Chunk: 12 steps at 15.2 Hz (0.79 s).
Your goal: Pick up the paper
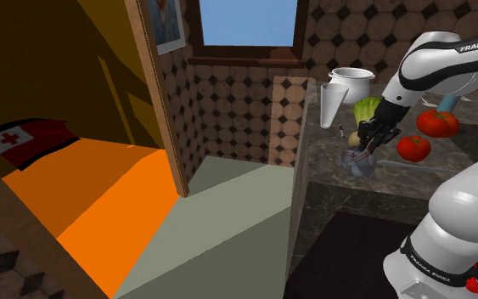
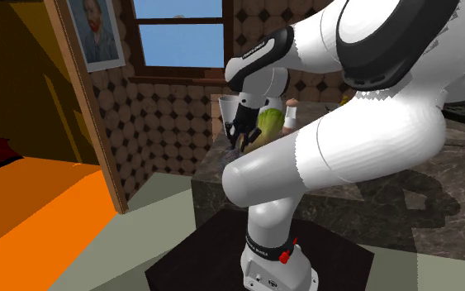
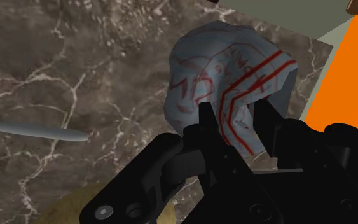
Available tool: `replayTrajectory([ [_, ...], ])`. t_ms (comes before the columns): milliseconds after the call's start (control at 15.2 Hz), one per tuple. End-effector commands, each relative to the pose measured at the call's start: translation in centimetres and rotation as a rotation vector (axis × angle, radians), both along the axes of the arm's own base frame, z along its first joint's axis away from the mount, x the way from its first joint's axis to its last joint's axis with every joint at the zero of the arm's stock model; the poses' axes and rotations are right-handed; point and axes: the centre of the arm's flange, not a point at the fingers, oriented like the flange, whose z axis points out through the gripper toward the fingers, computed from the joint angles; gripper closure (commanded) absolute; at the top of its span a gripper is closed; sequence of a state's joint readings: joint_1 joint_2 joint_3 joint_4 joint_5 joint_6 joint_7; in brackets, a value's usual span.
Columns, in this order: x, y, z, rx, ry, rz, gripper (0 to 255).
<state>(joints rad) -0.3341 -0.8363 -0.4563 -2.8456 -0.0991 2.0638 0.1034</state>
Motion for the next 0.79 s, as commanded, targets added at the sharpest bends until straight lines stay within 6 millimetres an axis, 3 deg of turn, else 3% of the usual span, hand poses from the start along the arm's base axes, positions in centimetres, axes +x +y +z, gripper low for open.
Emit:
replayTrajectory([
  [0,0.0,0.0,1.2,0.000,0.000,0.000,255],
  [594,0.0,0.0,5.9,0.000,0.000,0.000,255],
  [726,0.0,0.0,6.0,0.000,0.000,0.000,255],
])
